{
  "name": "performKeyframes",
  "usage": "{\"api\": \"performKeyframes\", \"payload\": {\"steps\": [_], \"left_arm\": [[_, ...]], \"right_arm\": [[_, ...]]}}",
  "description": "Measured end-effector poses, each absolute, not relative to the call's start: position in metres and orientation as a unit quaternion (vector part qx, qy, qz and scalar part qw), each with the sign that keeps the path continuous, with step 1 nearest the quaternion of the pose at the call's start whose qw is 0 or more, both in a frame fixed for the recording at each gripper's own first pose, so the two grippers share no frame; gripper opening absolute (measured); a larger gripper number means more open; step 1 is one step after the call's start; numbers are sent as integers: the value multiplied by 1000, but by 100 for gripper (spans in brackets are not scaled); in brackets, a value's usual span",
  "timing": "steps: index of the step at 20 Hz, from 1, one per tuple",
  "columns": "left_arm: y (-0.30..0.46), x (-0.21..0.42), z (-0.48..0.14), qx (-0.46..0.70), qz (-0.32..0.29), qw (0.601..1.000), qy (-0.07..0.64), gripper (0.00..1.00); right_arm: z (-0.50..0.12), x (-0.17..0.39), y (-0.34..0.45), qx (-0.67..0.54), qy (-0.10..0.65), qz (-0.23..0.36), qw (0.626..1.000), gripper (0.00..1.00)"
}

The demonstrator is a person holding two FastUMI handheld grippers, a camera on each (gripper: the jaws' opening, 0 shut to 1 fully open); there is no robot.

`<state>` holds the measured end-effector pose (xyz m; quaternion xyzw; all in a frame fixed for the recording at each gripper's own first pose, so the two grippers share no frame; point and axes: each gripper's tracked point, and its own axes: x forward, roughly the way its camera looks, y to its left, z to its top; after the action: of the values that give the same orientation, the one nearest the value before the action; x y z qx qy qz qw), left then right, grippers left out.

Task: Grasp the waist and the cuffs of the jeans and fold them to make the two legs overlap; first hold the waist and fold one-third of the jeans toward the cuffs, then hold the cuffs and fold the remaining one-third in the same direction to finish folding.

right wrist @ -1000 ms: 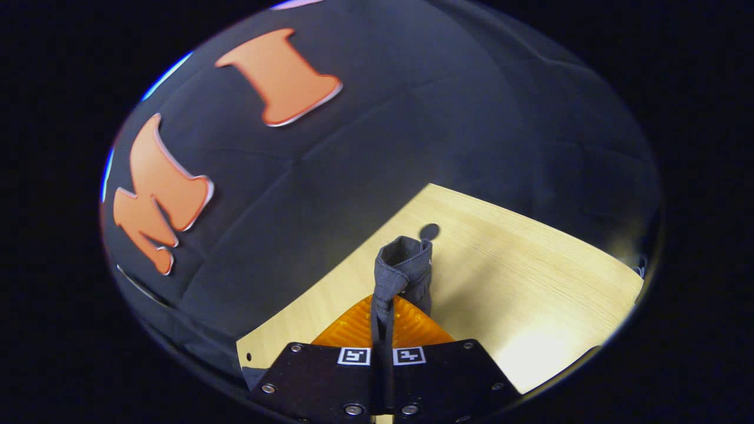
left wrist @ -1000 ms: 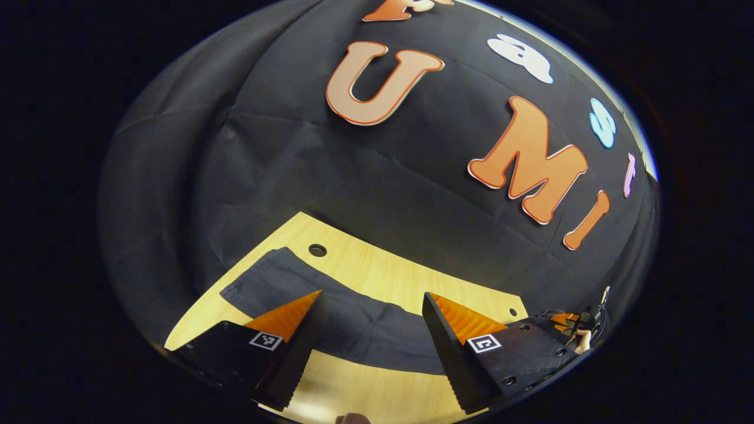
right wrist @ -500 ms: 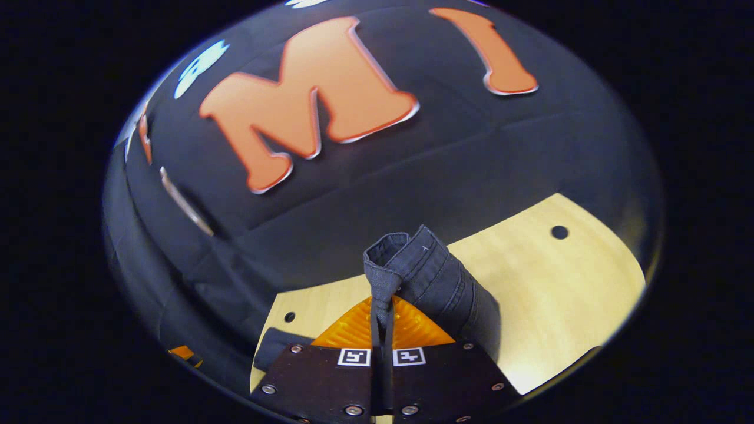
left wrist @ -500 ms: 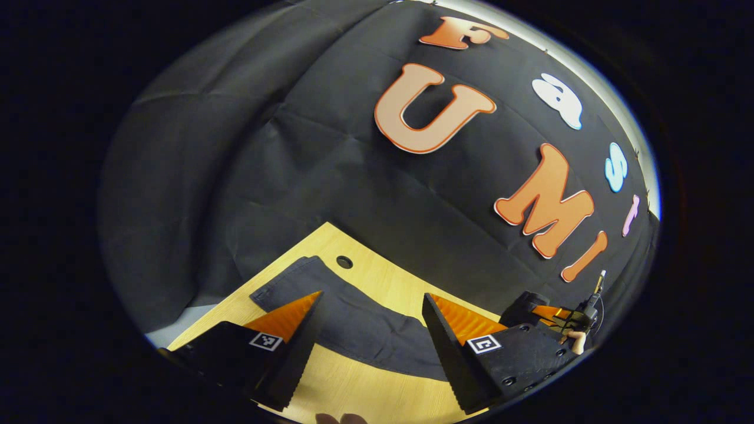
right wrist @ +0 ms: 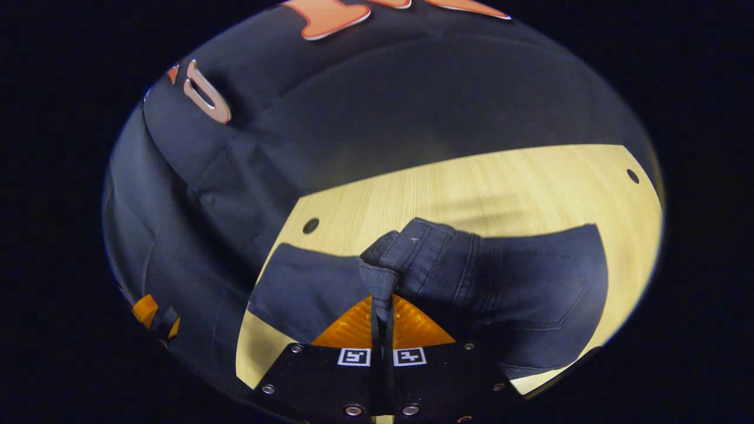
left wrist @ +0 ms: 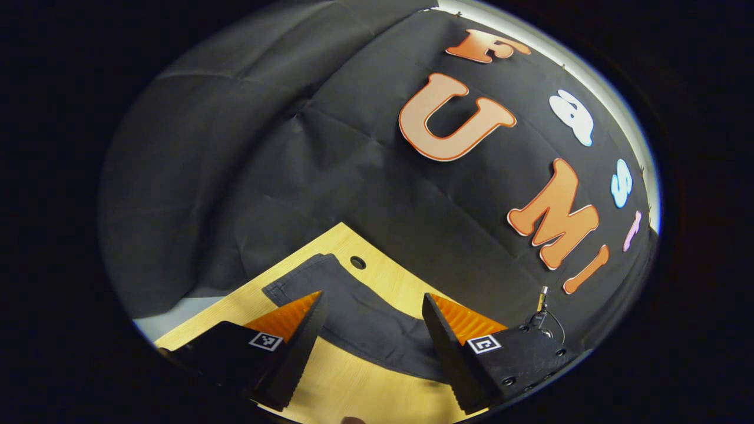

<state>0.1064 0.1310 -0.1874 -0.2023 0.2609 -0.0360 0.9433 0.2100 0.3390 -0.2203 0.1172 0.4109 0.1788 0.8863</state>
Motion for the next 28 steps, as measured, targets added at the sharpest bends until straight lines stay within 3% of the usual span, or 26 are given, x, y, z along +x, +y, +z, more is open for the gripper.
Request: {"api": "performKeyframes", "payload": {"steps": [2, 4, 8, 15, 21, 28], "left_arm": [[136, 103, -200, -205, -28, 938, 278, 97], [140, 105, -211, -223, -17, 930, 291, 97], [156, 110, -228, -316, 3, 900, 299, 98], [248, 141, -297, -442, 98, 837, 308, 98], [293, 196, -339, -424, 110, 848, 300, 98], [276, 212, -383, -402, 90, 844, 343, 98]], "right_arm": [[-210, 213, 337, 106, 411, 179, 887, 1], [-193, 205, 357, 137, 406, 235, 872, 5], [-177, 199, 354, 133, 391, 245, 877, 99], [-153, 199, 338, 193, 388, 240, 868, 98], [-153, 190, 325, 220, 391, 214, 867, 99], [-144, 197, 309, 258, 373, 181, 873, 98]]}}
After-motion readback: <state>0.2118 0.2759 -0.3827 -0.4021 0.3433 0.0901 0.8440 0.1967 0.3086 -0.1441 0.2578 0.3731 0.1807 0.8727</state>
